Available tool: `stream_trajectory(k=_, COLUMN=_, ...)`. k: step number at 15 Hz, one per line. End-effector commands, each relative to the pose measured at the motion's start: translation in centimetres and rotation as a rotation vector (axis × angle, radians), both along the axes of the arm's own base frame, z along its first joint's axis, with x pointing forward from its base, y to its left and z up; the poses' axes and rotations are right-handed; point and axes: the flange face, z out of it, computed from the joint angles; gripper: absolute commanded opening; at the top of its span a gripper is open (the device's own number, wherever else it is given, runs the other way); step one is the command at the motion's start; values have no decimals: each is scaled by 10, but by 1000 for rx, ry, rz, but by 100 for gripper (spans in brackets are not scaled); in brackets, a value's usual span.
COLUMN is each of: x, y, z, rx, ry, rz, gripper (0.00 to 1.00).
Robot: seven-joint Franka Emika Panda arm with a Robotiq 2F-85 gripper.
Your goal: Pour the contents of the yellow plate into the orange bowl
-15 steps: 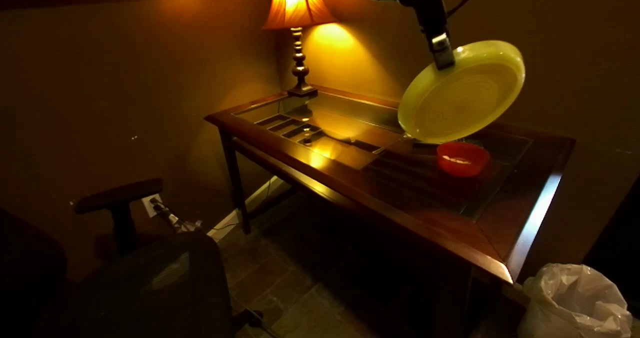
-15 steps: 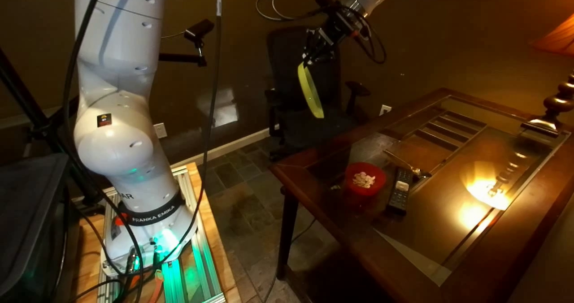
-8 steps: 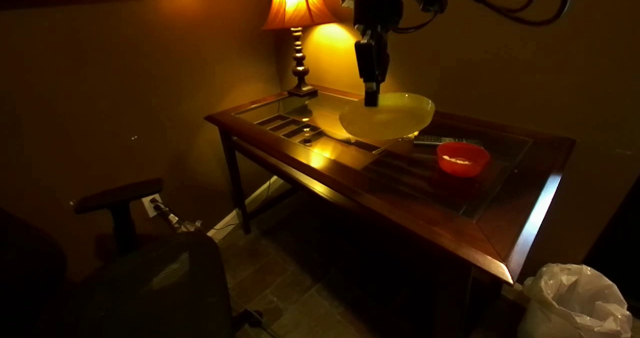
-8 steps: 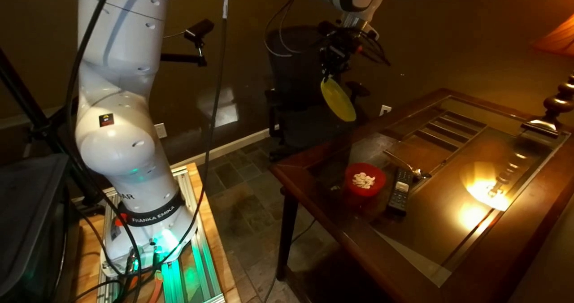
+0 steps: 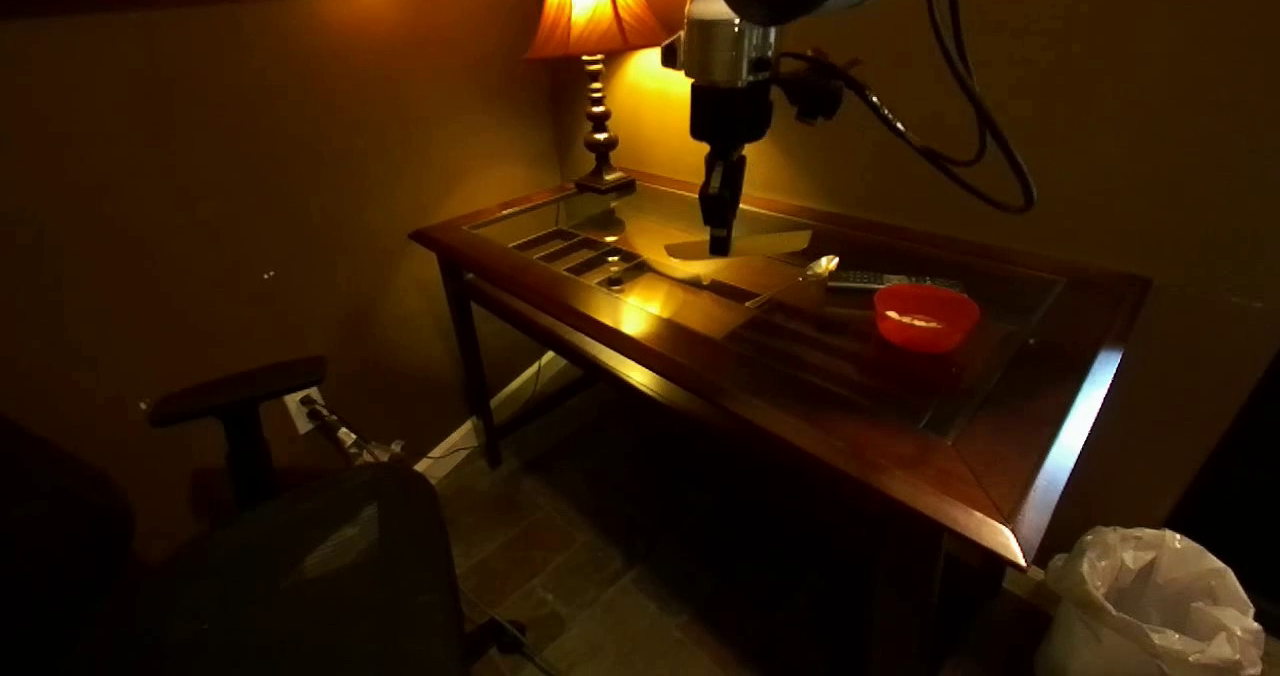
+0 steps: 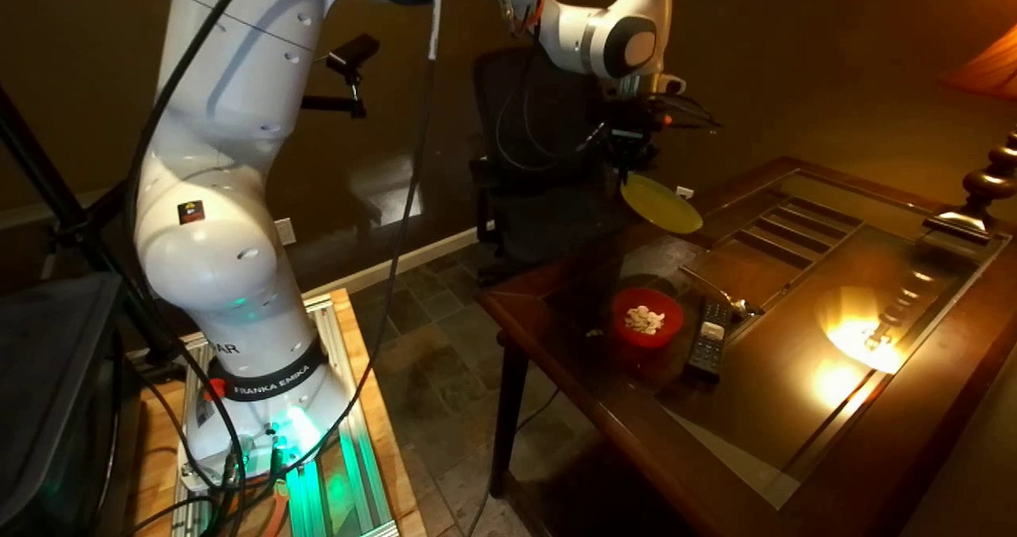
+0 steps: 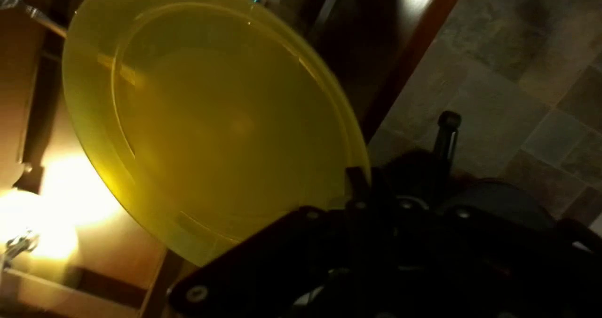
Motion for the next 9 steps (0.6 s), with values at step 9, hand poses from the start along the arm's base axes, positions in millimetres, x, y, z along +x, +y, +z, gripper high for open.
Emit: stream_trajectory(k=9, x=54, y=-42, z=-58, rx=-51, ry=-624, rz=-6, gripper=1)
